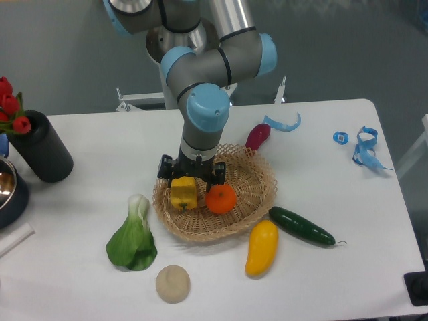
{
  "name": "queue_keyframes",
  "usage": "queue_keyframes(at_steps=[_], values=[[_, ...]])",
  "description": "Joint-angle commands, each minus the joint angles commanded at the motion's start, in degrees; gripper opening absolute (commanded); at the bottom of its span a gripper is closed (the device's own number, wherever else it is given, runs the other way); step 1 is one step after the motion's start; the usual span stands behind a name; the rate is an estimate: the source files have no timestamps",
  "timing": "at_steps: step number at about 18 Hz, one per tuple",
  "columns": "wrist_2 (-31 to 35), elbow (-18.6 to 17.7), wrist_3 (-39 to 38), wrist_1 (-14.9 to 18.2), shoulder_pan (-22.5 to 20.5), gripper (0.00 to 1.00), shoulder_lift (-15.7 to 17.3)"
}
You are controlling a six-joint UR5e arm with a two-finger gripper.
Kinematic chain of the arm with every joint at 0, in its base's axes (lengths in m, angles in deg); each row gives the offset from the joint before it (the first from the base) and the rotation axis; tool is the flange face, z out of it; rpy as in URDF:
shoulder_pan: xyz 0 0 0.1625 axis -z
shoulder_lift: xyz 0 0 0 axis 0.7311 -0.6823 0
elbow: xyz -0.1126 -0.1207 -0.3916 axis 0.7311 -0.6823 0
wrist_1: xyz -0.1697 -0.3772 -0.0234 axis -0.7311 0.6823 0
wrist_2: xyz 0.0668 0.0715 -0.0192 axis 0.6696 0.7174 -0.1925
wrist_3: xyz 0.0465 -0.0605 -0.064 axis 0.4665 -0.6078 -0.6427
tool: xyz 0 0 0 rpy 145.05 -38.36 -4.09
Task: Pick up the yellow pepper from the basket
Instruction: 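Lower the gripper onto the yellow pepper and close on it, then lift the yellow pepper out of the basket and carry it beside the cucumber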
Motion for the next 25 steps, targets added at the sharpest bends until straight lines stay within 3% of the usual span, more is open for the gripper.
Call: queue_keyframes(at_steps=[7,9,12,14,19,25], values=[[0.35,-0.09,-2.47,-0.26,1.41,1.00,-1.15],[0.44,-0.09,-2.47,-0.35,1.67,0.89,-1.59],[0.44,0.00,-2.47,-0.35,1.76,0.48,-1.68],[0.53,-0.17,-2.47,-0.88,1.76,0.32,-1.59],[0.53,1.05,-2.29,-0.79,1.59,0.19,-0.80],[0.53,4.56,-1.68,-0.35,0.80,0.19,-0.71]])
